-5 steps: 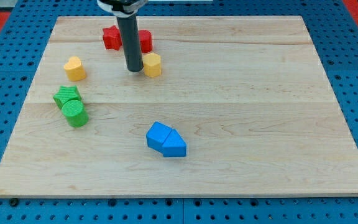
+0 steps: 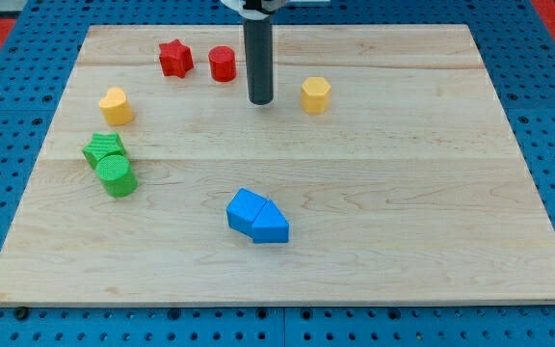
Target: Move yellow hexagon towards bottom center
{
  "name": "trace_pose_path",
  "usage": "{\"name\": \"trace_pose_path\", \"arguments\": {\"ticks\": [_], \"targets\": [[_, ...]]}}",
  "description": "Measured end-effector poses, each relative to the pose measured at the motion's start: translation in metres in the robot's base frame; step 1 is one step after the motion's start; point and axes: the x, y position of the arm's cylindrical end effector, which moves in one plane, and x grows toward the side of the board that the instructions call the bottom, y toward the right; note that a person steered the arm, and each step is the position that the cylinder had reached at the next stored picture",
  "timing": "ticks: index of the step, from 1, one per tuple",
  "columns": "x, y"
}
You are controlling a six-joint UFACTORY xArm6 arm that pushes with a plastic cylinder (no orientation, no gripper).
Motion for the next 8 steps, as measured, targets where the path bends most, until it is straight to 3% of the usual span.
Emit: {"name": "trace_pose_path", "arguments": {"ticks": [2, 3, 5, 8], "targets": [[-0.041, 0.044], [-0.038, 0.067], [0.018, 0.062], [-0.024, 0.066]]}}
